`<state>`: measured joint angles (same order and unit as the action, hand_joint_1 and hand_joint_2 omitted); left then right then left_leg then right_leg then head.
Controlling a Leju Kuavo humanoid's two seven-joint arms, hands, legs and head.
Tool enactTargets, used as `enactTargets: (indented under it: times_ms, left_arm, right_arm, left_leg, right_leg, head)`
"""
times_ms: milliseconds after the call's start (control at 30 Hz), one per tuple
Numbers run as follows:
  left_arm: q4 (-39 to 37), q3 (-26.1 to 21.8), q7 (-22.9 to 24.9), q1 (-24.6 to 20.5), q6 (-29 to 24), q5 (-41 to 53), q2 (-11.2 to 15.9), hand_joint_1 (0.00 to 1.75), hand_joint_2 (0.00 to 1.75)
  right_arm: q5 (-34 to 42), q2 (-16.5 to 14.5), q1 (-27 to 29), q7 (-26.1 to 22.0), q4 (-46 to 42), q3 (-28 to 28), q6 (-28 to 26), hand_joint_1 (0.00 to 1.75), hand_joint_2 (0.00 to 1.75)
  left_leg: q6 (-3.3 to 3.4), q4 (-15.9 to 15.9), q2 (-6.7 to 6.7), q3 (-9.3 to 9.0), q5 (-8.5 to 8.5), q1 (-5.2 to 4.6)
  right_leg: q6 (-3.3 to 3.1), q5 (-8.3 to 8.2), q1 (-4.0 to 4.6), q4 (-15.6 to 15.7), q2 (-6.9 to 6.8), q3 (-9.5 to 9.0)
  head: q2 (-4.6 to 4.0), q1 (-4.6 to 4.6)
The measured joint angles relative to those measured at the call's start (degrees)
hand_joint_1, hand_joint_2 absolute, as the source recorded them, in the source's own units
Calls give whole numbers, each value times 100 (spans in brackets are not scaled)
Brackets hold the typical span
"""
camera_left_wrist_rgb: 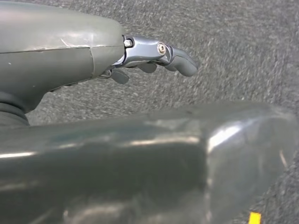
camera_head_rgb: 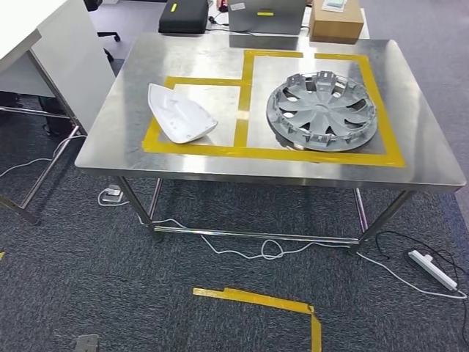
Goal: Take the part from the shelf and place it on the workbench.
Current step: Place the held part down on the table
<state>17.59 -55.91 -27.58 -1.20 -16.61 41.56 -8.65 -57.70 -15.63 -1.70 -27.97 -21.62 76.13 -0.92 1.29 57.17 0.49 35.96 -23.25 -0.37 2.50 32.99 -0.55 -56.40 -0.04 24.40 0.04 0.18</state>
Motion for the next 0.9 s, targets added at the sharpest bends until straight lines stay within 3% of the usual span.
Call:
enactTargets:
  times_ms: [33, 100, 133, 167, 200, 267, 300, 333, 367, 433, 500, 533, 600, 633, 700, 767, 800, 833, 867, 900]
  left_arm:
    - [-22, 32, 9, -4, 24, 67, 1, 0, 0]
    - [-68, 101, 24, -3, 60, 176, 8, 0, 0]
    - [-90, 128, 33, 2, 70, 203, 13, 0, 0]
    - [-113, 148, 42, 10, 75, 219, 15, 0, 0]
    - [-132, 162, 47, 14, 77, 230, 17, 0, 0]
    - [-158, 194, 52, 14, 80, 240, 11, 0, 0]
    - [-165, 209, 52, 10, 81, 240, 12, 0, 0]
    - [-171, 225, 53, 8, 85, 240, 14, 0, 0]
    - [-177, 237, 54, 8, 87, 239, 15, 0, 0]
    - [-185, 254, 55, 8, 92, 239, 18, 0, 0]
    - [-189, 258, 55, 5, 92, 240, 24, 0, 0]
    - [-191, 259, 55, 3, 91, 241, 27, 0, 0]
    - [-197, 261, 56, 4, 91, 241, 28, 0, 0]
    - [-202, 262, 57, 1, 91, 241, 26, 0, 0]
    - [-210, 266, 58, -10, 91, 241, 22, 0, 0]
    - [-212, 270, 58, -17, 92, 240, 24, 0, 0]
    - [-214, 271, 59, -18, 94, 240, 26, 0, 0]
    - [-216, 271, 59, -18, 102, 237, 26, 0, 0]
    - [-219, 271, 61, -19, 116, 230, 25, 0, 0]
    - [-223, 270, 65, -20, 137, 216, 25, 0, 0]
  right_arm:
    - [-23, 6, -12, -2, 15, 0, -1, 0, 0]
    - [-56, 20, -15, -5, 56, 1, -2, 0, 0]
    - [-63, 26, -15, -7, 72, 1, -2, 0, 0]
    - [-69, 31, -15, -7, 85, 2, -2, 0, 0]
    - [-73, 36, -17, -7, 96, 2, -2, 0, 0]
    - [-78, 48, -17, -8, 108, 2, -2, 0, 0]
    - [-79, 55, -18, -9, 115, 2, -2, 0, 0]
    - [-79, 61, -19, -9, 121, 2, -2, 0, 0]
    - [-79, 66, -19, -9, 125, 2, -2, 0, 0]
    - [-80, 70, -21, -9, 132, 2, -2, 0, 0]
    - [-82, 70, -25, -9, 144, 2, -2, 0, 0]
    - [-83, 70, -27, -10, 152, 2, -2, 0, 0]
    - [-84, 71, -26, -11, 164, 3, -2, 0, 0]
    - [-85, 73, -25, -13, 167, 4, -2, 0, 0]
    - [-88, 78, -19, -16, 171, 7, -2, 0, 0]
    - [-92, 86, -20, -17, 174, 7, -2, 0, 0]
    - [-95, 91, -21, -19, 176, 7, -2, 0, 0]
    - [-101, 103, -21, -28, 177, 7, 2, 0, 0]
    - [-109, 120, -22, -44, 184, 7, 9, 0, 0]
    - [-119, 144, -24, -65, 194, 7, 19, 0, 0]
  left_leg:
    - [-27, 6, 1, 32, 58, -6]
    - [-85, 2, -8, 73, 147, -2]
    - [-120, 35, -16, 101, 77, 7]
    - [-156, 155, -24, 141, -99, 17]
    - [-189, 388, -29, 196, -379, 31]
    - [-232, 1112, -31, 313, -963, 50]
    - [-242, 1436, -31, 335, -1109, 55]
    - [-240, 1609, -31, 286, -1111, 58]
    - [-229, 1568, -31, 147, -1008, 59]
    - [-166, 909, -34, -375, -738, 50]
    - [-91, 160, -37, -836, -674, 25]
    - [-61, -33, -38, -929, -688, 7]
    - [-6, -149, -35, -905, -654, -9]
    - [28, -187, -26, -868, -604, -1]
    - [107, -259, -8, -754, -479, 28]
    - [145, -245, 1, -594, -349, 26]
    - [144, -232, 3, -506, -288, 21]
    - [137, -217, 6, -415, -227, 19]
    - [126, -198, 7, -322, -167, 20]
    - [110, -175, 6, -228, -108, 24]
  right_leg:
    - [-31, 36, 11, 177, 4, -82]
    - [-121, -10, 17, 226, -12, -8]
    - [-173, -56, 13, 220, -27, 40]
    - [-227, -111, 5, 220, -42, 97]
    - [-268, -169, 0, 219, -57, 157]
    - [-307, -282, 15, 198, -80, 278]
    - [-309, -338, 23, 175, -92, 348]
    - [-306, -389, 31, 144, -101, 429]
    - [-300, -434, 36, 106, -107, 514]
    - [-283, -501, 47, 37, -110, 664]
    - [-240, -567, 62, -11, -114, 754]
    - [-208, -612, 60, -19, -118, 792]
    - [-133, -701, 53, -19, -123, 857]
    - [-101, -669, 50, -38, -111, 898]
    - [-45, -314, 46, -328, -63, 1050]
    - [-2, 235, 26, -1019, -23, 1253]
    - [17, 395, 20, -1366, -19, 1311]
    - [32, 416, 15, -1582, -18, 1302]
    - [45, 310, 8, -1610, -18, 1204]
    - [54, 132, -2, -1439, -18, 1012]
  head:
    - [0, 0]
    - [0, 3]
    - [0, 1]
    - [0, -16]
    - [0, -30]
    - [0, -57]
    - [0, -55]
    - [0, -57]
    - [0, -58]
    - [0, -60]
    - [0, -56]
    - [0, -54]
    - [0, -56]
    - [0, -55]
    - [0, -32]
    - [0, -9]
    - [0, -7]
    - [0, -5]
    - [0, -3]
    - [0, -4]
